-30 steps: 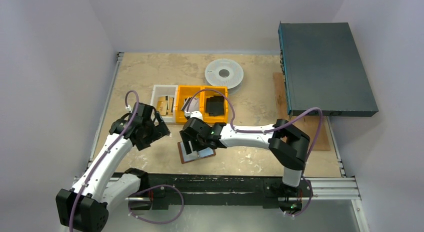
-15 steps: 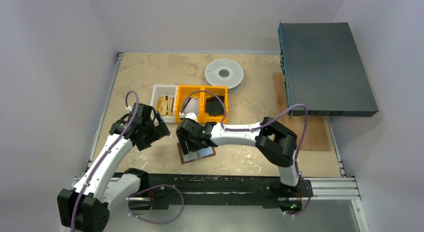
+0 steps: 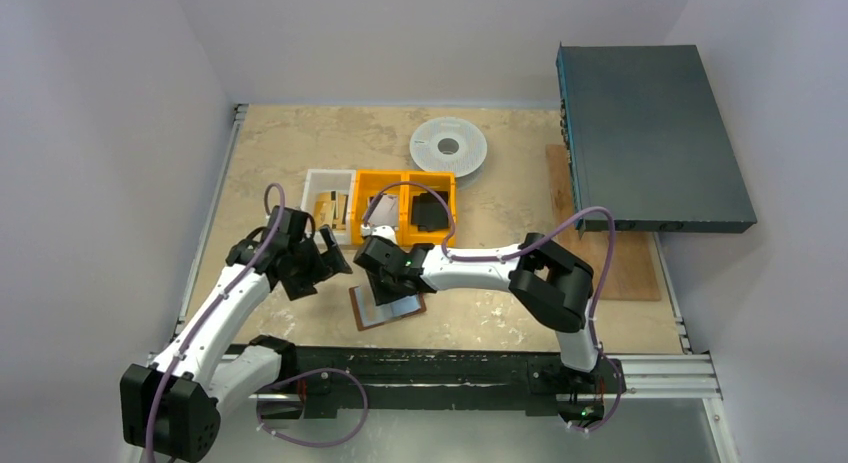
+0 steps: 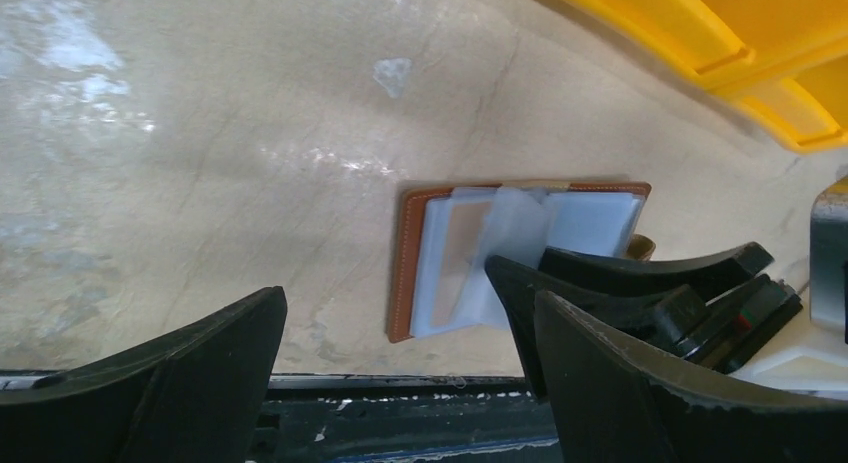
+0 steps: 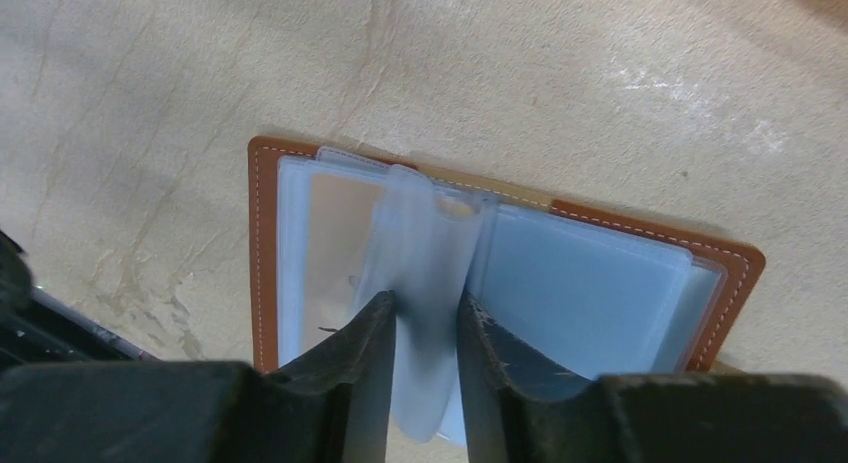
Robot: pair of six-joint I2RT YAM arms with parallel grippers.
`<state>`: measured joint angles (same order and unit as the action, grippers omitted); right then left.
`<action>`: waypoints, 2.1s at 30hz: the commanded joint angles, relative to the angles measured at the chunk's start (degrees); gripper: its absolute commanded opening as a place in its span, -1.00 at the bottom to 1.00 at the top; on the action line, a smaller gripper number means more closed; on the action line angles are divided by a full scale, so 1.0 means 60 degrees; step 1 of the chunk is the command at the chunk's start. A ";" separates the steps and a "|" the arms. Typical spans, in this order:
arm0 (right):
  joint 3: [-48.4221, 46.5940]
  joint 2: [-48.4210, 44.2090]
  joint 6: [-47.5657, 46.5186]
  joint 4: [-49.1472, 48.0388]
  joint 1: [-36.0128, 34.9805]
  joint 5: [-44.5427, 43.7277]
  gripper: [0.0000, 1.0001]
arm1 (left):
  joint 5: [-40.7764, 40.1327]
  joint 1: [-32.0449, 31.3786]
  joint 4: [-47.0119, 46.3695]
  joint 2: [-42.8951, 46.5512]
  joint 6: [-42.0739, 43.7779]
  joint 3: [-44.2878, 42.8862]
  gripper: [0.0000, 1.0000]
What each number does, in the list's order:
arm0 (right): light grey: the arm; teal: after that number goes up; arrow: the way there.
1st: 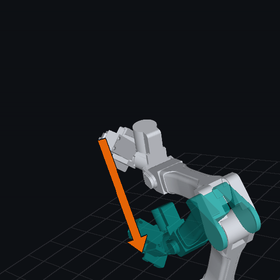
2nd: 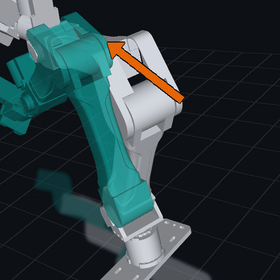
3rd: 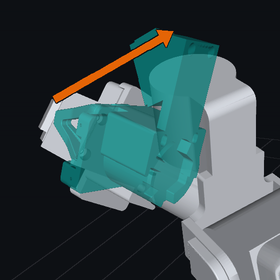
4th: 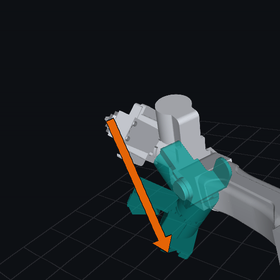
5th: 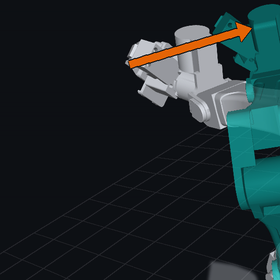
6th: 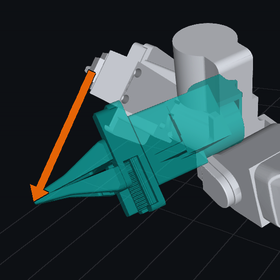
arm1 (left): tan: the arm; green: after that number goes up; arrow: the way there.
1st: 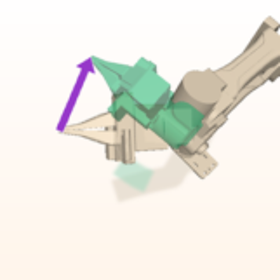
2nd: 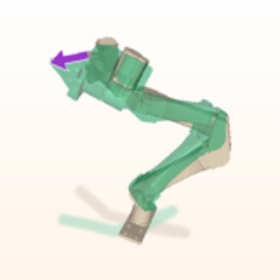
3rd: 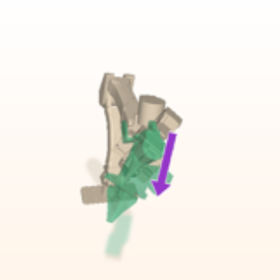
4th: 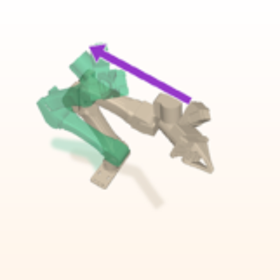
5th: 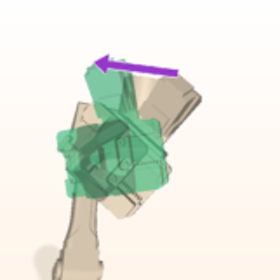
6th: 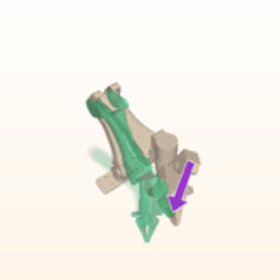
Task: Take the credit cards out of the card holder
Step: Remove the credit card from the card holder.
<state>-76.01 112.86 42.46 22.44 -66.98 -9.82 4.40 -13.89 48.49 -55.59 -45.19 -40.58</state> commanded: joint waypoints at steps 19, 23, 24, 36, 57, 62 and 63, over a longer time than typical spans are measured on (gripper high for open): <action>0.3516 -0.0976 0.0998 -0.3638 0.1778 0.3521 -0.90 | 0.1848 -0.1827 -0.3088 -0.1757 -0.0949 0.1235 -0.57; 0.3888 -0.1242 0.1046 -0.4248 0.1931 0.3863 -0.91 | 0.1804 -0.1890 -0.3384 -0.2290 -0.0989 0.1224 -0.86; 0.3929 -0.1304 0.1060 -0.4354 0.1955 0.3928 -0.91 | 0.1786 -0.1911 -0.3470 -0.2407 -0.0993 0.1226 -0.91; 0.3954 -0.2063 0.1067 -0.5007 0.2047 0.4432 -0.77 | 0.1575 -0.2021 -0.3789 -0.3362 -0.0965 0.1240 -1.00; 0.3815 -0.3585 0.0518 -0.2378 0.2232 0.1840 -0.44 | 0.1459 -0.2500 -0.3215 -0.3406 -0.0478 0.0361 -1.00; 0.3878 -0.3935 0.0464 -0.2083 0.2286 0.1650 -0.43 | 0.1360 -0.2823 -0.3060 -0.3488 -0.0401 -0.0065 -1.00; 0.3879 -0.3988 0.0454 -0.2055 0.2288 0.1648 -0.43 | 0.1361 -0.2896 -0.3078 -0.3542 -0.0394 -0.0151 -1.00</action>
<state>-52.38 92.18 46.39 8.10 -53.45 2.85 13.50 -29.82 29.71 -76.14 -48.99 -37.91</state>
